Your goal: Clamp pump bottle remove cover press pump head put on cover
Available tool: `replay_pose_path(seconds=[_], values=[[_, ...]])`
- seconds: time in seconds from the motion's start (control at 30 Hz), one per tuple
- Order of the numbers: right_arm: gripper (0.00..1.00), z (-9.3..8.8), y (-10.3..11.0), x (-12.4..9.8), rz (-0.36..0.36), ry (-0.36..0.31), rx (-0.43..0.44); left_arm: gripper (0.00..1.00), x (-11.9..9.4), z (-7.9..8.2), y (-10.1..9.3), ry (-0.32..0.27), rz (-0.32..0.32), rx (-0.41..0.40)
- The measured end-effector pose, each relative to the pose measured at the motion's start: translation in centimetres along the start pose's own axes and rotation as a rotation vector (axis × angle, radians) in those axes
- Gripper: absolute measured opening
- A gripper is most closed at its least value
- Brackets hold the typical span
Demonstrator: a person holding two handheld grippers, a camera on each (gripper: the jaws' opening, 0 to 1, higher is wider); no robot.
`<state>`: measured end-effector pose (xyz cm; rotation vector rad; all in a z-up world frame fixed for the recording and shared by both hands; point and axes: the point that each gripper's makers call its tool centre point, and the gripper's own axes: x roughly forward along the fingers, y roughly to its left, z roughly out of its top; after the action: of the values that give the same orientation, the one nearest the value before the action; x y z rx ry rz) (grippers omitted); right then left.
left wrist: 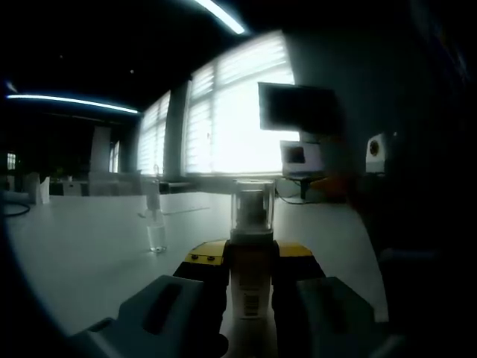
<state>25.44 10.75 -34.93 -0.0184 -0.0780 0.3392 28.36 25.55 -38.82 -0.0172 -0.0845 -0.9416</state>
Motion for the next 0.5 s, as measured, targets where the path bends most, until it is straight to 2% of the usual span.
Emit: replay_pose_path(seconds=[0.2,0.3,0.43,0.5], values=[[0.24,-0.6,-0.5,-0.1,-0.011,0.006,-0.003,0.13,0.1,0.4,0.8,-0.012,0.013,-0.041],[0.23,-1.1,-0.6,-0.1,-0.006,0.019,0.004,0.13,0.3,0.7,1.6,-0.013,0.046,-0.054],[0.22,-1.3,-0.9,-0.1,-0.008,0.025,0.003,0.13,1.3,1.0,2.2,-0.003,0.064,-0.057],[0.22,-1.3,-1.1,-0.1,-0.012,0.023,0.01,0.13,2.1,1.4,1.8,0.0,0.057,-0.052]])
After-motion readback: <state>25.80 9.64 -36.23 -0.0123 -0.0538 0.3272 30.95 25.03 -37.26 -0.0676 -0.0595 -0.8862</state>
